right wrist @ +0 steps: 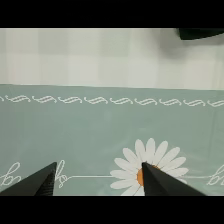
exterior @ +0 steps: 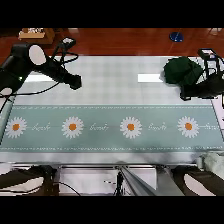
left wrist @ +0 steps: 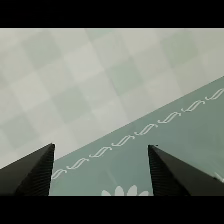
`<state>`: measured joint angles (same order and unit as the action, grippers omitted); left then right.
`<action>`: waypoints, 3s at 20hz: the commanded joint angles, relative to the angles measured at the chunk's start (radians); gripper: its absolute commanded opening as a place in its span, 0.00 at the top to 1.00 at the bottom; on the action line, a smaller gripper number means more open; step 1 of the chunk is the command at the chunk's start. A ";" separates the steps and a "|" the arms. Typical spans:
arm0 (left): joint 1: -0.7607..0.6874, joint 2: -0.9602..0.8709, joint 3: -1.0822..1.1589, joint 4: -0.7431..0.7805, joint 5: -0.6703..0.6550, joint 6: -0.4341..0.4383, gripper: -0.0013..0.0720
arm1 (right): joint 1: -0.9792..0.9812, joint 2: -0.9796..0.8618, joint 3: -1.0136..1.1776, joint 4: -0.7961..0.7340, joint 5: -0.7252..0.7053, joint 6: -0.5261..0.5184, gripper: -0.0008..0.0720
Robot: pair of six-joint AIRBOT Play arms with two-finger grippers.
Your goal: Fold the shirts.
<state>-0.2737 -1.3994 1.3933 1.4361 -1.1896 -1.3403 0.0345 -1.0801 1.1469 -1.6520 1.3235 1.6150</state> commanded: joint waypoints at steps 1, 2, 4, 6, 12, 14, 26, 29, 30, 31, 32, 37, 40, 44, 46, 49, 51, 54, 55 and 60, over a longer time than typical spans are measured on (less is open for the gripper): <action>-0.001 -0.001 0.000 0.000 0.000 0.000 0.01 | 0.000 0.000 0.001 0.000 0.000 0.000 0.16; -0.001 -0.001 0.000 0.000 0.000 0.000 0.01 | 0.000 0.000 0.001 0.000 0.000 0.000 0.16; -0.001 -0.001 0.000 0.000 0.000 0.000 0.01 | 0.000 0.000 0.001 0.000 0.000 0.000 0.16; -0.001 -0.001 0.000 0.000 0.000 0.000 0.01 | 0.000 0.000 0.001 0.000 0.000 0.000 0.16; -0.001 -0.001 0.000 0.000 0.000 0.000 0.01 | 0.000 0.000 0.001 0.000 0.000 0.000 0.16; -0.001 -0.001 0.000 0.000 0.000 0.000 0.01 | 0.000 0.000 0.001 0.000 0.000 0.000 0.16; 0.000 -0.003 0.000 -0.010 0.074 0.009 0.01 | -0.012 -0.001 0.001 -0.145 -0.445 0.044 0.18; 0.001 -0.002 0.001 -0.011 0.163 -0.031 0.00 | -0.087 -0.050 0.024 -0.285 -0.711 0.201 0.17; 0.001 0.000 0.002 -0.011 0.185 -0.068 0.00 | -0.124 -0.089 0.043 -0.283 -0.769 0.225 0.17; 0.001 0.002 0.009 -0.011 0.186 -0.097 0.00 | -0.156 -0.132 0.064 -0.278 -0.800 0.246 0.17; 0.000 0.003 0.020 -0.012 0.183 -0.121 0.00 | -0.187 -0.186 0.094 -0.263 -0.803 0.259 0.17; -0.003 0.045 0.052 -0.049 0.148 -0.135 0.00 | -0.279 -0.437 0.196 -0.045 -0.778 0.253 0.16; -0.003 0.091 0.055 -0.095 0.113 -0.135 0.00 | -0.281 -0.544 0.233 -0.024 -0.786 0.250 0.16; -0.008 0.136 0.055 -0.097 0.077 -0.135 0.00 | -0.283 -0.617 0.242 -0.032 -0.803 0.251 0.16; -0.007 0.137 0.054 -0.097 0.076 -0.135 0.00 | -0.283 -0.638 0.242 -0.032 -0.803 0.251 0.16; -0.008 0.137 0.053 -0.098 0.076 -0.135 0.00 | -0.283 -0.663 0.242 -0.035 -0.806 0.251 0.19; -0.007 0.137 0.054 -0.110 0.075 -0.135 0.00 | -0.283 -0.677 0.242 -0.040 -0.808 0.250 0.59; -0.008 0.138 0.054 -0.177 0.070 -0.135 0.01 | -0.283 -0.668 0.242 -0.029 -0.816 0.251 0.94; -0.007 0.138 0.055 -0.179 0.070 -0.135 0.01 | -0.283 -0.647 0.242 -0.029 -0.822 0.250 0.94; -0.010 0.151 0.148 -0.182 0.069 -0.135 0.01 | -0.282 -0.355 0.242 0.004 -0.917 0.153 0.94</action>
<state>-0.2821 -1.2564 1.4906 1.2648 -1.1217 -1.4754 -0.2478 -1.5768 1.3880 -1.6749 0.4656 1.8290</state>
